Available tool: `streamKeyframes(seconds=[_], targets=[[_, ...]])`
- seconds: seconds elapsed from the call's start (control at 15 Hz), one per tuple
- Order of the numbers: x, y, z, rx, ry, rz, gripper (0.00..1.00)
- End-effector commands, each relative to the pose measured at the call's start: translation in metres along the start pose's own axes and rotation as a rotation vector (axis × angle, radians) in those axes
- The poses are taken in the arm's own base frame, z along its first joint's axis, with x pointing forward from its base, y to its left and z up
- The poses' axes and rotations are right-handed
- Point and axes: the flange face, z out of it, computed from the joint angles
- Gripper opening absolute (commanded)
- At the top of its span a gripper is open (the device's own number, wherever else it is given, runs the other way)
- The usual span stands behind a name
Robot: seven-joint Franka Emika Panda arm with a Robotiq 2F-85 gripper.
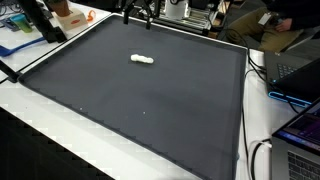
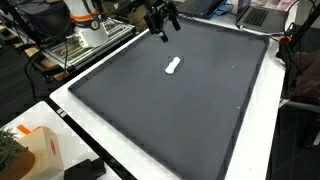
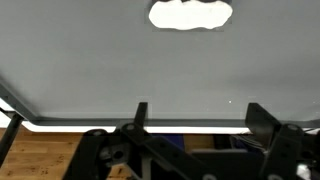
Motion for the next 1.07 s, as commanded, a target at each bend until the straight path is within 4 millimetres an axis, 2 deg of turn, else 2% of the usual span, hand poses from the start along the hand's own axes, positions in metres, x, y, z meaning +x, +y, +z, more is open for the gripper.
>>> streamKeyframes(seconds=[0.0, 0.27, 0.47, 0.73, 1.0], targets=[[-0.008, -0.005, 0.005, 0.01, -0.027, 0.008, 1.0], [-0.011, -0.013, 0.009, 0.019, -0.039, 0.009, 1.0], [-0.012, -0.01, 0.012, 0.017, -0.049, 0.028, 1.0], [-0.011, 0.001, 0.026, 0.005, -0.091, 0.071, 1.0], [-0.003, 0.001, 0.039, 0.009, -0.122, 0.09, 1.0]])
